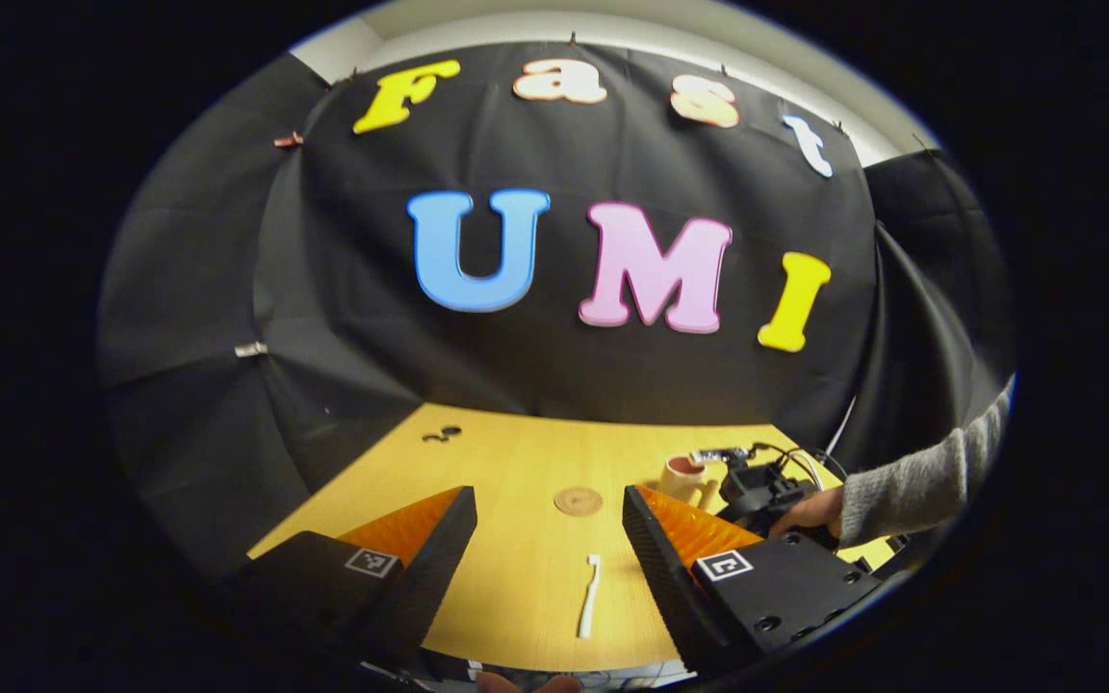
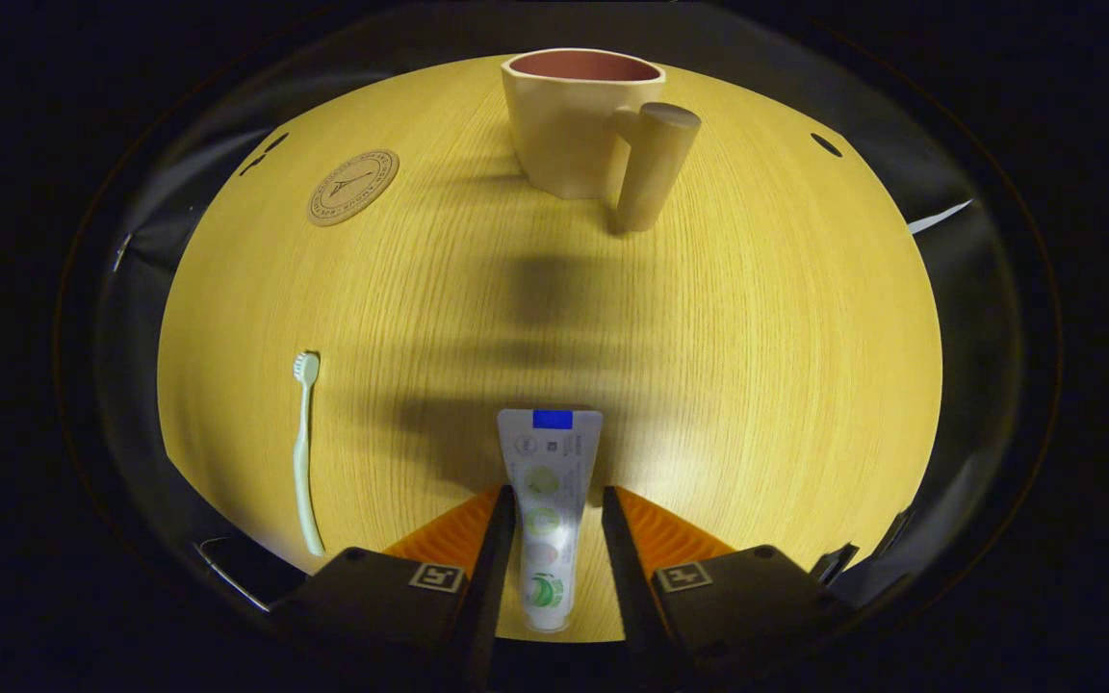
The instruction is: Put the toothbrush and toothpaste on the desktop into the cup, then pick up the cup and place it on the coaster on the desktop.
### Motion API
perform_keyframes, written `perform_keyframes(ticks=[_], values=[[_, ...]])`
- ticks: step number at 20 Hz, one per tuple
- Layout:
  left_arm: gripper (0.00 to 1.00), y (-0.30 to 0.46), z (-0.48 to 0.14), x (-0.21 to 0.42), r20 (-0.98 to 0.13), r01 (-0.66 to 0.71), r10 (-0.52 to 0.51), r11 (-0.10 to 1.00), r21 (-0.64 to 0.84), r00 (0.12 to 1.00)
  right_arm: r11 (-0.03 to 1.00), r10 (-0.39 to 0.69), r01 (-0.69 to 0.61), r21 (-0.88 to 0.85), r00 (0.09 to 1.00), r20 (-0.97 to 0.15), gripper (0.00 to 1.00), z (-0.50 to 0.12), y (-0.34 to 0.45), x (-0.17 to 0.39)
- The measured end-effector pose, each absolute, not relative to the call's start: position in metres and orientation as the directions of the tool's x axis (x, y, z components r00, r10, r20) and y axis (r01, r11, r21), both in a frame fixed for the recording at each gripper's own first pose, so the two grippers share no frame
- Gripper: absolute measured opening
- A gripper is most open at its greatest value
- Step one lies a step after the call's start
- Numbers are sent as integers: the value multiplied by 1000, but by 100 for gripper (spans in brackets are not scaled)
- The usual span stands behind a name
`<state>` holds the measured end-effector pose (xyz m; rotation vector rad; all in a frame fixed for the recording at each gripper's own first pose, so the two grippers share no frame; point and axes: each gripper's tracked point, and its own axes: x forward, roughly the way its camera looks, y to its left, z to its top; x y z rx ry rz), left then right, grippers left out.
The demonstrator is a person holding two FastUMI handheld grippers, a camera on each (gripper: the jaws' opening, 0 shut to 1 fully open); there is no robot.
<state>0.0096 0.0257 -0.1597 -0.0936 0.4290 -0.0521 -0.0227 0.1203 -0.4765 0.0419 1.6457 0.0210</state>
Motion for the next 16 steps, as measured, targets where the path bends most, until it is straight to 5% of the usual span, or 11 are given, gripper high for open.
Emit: perform_keyframes(ticks=[1, 2, 8, 12, 16], values=[[96, 19, -177, 16, -465, 35, -91, 991, -128, 881, 999, 43, 15, 42, -86, -995, 43, -479, 121, -25], [96, 14, -197, 26, -522, 27, -106, 987, -157, 846, 999, 54, 12, 53, -95, -994, 48, -480, 123, -28], [97, -17, -336, 40, -850, 14, -183, 979, -203, 494, 995, 87, 51, 83, -87, -992, 36, -481, 125, -30], [97, -30, -399, 43, -930, 171, -161, 979, -109, 330, 988, 128, 100, 119, -83, -988, 36, -480, 124, -30], [97, -28, -432, 57, -960, 133, -123, 987, -91, 251, 983, 159, 112, 148, -98, -982, 36, -481, 124, -30]])
